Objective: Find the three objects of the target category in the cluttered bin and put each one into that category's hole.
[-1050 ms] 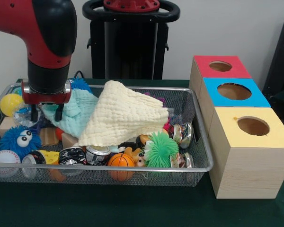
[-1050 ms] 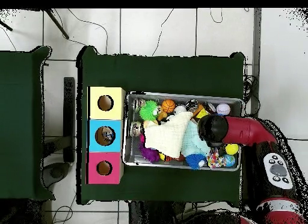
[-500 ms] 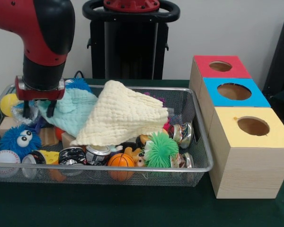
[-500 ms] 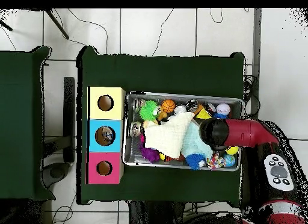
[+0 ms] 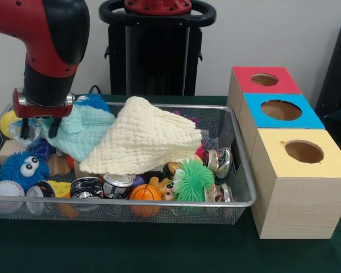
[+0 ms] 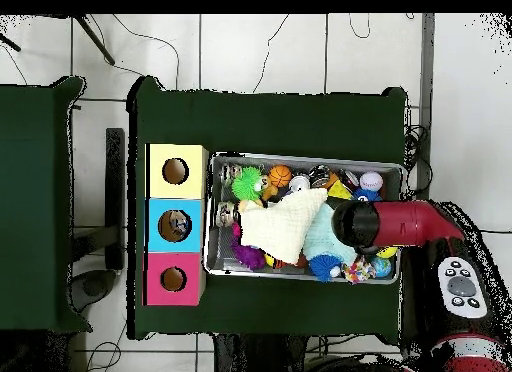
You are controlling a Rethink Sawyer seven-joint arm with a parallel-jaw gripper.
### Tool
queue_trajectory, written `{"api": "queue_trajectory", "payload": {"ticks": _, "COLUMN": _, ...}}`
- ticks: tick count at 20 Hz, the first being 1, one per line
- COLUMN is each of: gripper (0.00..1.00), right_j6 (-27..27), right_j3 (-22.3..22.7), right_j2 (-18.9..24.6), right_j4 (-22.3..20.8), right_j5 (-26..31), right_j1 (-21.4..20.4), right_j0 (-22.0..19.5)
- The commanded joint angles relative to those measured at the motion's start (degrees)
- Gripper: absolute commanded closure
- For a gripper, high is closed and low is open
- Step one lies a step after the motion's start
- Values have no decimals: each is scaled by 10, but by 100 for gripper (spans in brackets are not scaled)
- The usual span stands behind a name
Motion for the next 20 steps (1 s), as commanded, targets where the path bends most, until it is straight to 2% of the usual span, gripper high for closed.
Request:
{"api": "queue_trajectory", "payload": {"ticks": 1, "gripper": 0, "right_j6": -74, "right_j3": 22, "right_j2": -9, "right_j4": -85, "right_j5": -4, "right_j1": 24, "right_j0": 3}}
{"api": "queue_trajectory", "payload": {"ticks": 6, "gripper": 0, "right_j6": -49, "right_j3": 14, "right_j2": -24, "right_j4": -119, "right_j5": -30, "right_j1": 27, "right_j0": 11}}
{"api": "queue_trajectory", "payload": {"ticks": 14, "gripper": 0, "right_j6": -34, "right_j3": 11, "right_j2": -20, "right_j4": -135, "right_j5": -44, "right_j1": 30, "right_j0": 9}}
{"api": "queue_trajectory", "payload": {"ticks": 20, "gripper": 0, "right_j6": -9, "right_j3": -19, "right_j2": -28, "right_j4": -164, "right_j5": -59, "right_j1": 51, "right_j0": 17}}
